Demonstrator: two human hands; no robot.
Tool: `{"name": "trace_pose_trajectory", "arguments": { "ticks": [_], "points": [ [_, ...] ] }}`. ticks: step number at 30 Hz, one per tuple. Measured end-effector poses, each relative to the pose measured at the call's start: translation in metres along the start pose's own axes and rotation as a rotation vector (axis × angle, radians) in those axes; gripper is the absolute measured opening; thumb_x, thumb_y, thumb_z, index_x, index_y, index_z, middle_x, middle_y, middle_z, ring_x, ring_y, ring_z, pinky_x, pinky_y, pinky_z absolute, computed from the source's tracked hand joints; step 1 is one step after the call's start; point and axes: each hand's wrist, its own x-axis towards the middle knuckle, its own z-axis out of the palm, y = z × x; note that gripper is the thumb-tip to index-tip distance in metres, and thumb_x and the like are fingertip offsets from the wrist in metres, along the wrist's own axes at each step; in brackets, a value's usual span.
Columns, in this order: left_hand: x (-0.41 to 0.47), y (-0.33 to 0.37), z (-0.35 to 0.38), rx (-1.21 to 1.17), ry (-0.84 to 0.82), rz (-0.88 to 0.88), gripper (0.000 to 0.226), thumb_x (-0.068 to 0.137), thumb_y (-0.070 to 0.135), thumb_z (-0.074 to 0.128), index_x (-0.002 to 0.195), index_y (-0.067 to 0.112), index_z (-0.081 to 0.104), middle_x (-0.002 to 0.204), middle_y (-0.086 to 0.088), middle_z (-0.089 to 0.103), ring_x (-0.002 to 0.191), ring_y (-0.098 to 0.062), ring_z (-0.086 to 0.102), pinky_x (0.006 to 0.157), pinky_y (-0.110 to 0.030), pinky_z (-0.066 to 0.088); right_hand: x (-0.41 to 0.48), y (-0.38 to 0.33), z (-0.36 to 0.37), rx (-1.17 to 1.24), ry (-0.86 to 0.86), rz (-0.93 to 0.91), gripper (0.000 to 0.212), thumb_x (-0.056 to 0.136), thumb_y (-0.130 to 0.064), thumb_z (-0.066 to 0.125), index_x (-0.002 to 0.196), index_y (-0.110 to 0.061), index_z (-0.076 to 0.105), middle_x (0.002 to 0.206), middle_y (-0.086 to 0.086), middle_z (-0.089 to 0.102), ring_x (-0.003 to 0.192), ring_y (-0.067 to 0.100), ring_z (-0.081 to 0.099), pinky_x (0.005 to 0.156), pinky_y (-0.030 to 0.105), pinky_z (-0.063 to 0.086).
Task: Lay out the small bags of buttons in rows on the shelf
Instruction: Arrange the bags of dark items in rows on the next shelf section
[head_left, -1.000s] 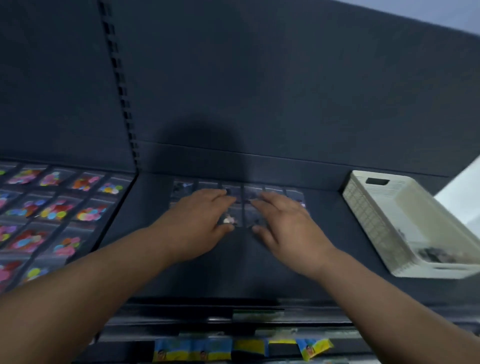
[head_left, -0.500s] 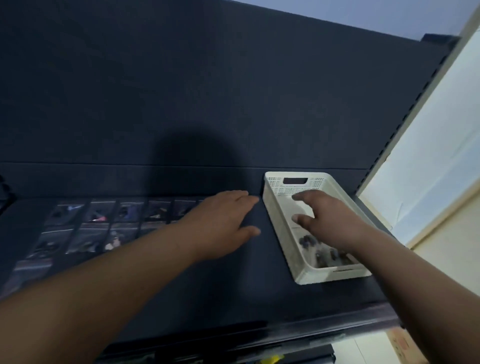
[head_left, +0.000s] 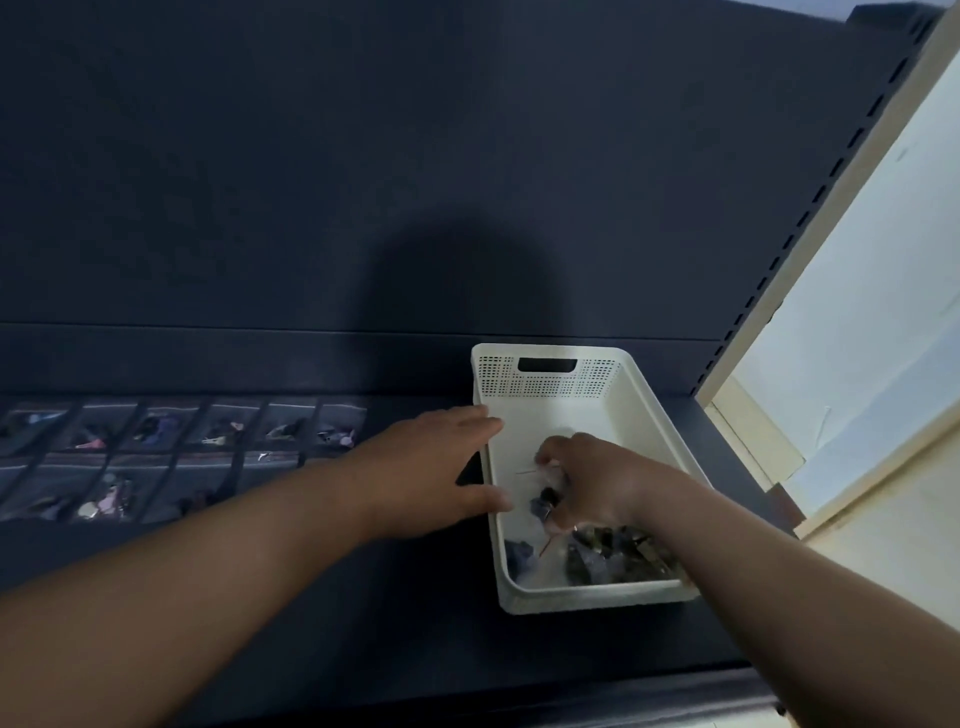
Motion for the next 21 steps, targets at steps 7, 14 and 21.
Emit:
{"name": "trace_pose_trajectory", "arguments": {
  "ticks": [7,14,21],
  "points": [
    [0.007,0.003,0.000,-0.027,-0.016,-0.031,0.085,0.082,0.062,0.055,0.150,0.030,0.014,0.159,0.012,0.002,0.145,-0.008,0.008,0.112,-0.021,0.011,0.016,0.015,-0.004,0.180,0.065,-0.073,0.035,0.074,-0.019,0.074,0.066,-0.018,0.040,0.071,-0.003,0.047,0.066,0.015,0.047,0.054,0.024,0.034],
    [0.012,0.009,-0.002,-0.157,0.052,-0.027,0.076,0.082,0.055,0.060,0.146,0.029,0.029,0.155,0.013,0.022,0.139,-0.005,0.024,0.104,-0.014,0.018,0.001,0.018,-0.033,0.926,0.058,-0.081,0.014,0.081,-0.011,0.071,0.088,-0.012,0.059,0.072,0.007,0.063,0.056,0.012,0.055,0.054,0.023,0.044],
    [0.015,0.020,-0.015,-0.916,0.129,-0.086,0.037,0.071,0.038,0.078,0.102,0.026,0.061,0.100,-0.003,0.070,0.092,-0.016,0.067,0.086,-0.032,0.053,-0.016,-0.020,-0.053,1.156,0.007,-0.207,0.010,0.084,-0.011,0.067,0.089,-0.016,0.060,0.071,0.003,0.058,0.059,0.012,0.051,0.054,0.022,0.042]
  ]
}}
